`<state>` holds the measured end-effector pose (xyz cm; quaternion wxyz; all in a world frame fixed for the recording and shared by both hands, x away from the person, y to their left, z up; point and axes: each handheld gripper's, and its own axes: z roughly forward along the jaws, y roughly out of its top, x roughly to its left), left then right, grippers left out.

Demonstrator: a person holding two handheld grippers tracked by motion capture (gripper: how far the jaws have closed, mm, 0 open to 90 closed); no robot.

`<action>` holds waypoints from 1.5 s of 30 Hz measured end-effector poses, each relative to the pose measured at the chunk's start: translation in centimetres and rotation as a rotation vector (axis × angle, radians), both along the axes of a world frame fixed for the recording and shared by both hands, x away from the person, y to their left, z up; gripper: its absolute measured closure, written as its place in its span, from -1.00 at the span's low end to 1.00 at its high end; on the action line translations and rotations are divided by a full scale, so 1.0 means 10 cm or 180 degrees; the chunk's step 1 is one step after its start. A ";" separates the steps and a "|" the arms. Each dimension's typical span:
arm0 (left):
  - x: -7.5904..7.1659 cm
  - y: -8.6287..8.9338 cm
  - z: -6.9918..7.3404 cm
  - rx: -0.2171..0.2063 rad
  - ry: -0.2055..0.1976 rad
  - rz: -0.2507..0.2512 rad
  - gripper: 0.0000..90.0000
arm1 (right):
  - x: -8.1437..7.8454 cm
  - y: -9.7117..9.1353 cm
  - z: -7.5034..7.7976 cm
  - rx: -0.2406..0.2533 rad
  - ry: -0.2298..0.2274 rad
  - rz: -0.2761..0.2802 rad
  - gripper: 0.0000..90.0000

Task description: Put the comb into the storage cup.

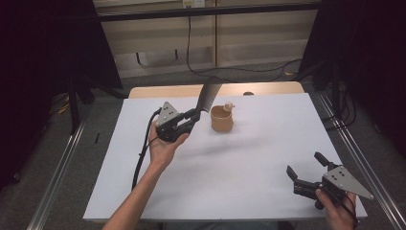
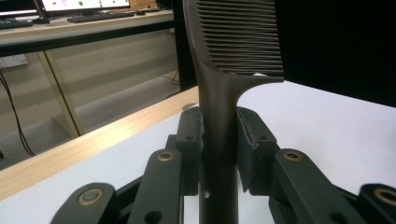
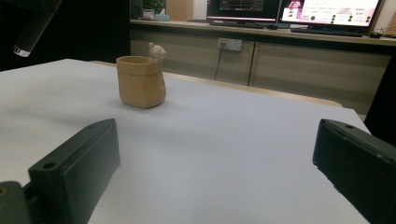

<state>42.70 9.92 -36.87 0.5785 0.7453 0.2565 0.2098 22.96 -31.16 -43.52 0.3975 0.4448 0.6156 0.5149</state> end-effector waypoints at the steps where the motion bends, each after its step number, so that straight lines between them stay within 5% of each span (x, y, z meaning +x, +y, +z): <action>1: 0.01 -0.02 0.00 -0.0004 -0.0009 0.0004 0.61 | 0.00 0.00 0.00 -0.0003 0.0004 0.0003 -1.00; 18: 0.24 -0.21 0.04 -0.0072 -0.0024 0.0076 0.61 | -0.01 0.00 0.00 -0.0008 0.0003 0.0016 -1.00; 45: 0.50 -0.58 0.15 -0.0173 -0.0031 -0.0122 0.61 | -0.02 -0.01 0.00 -0.0004 -0.0015 0.0018 -1.00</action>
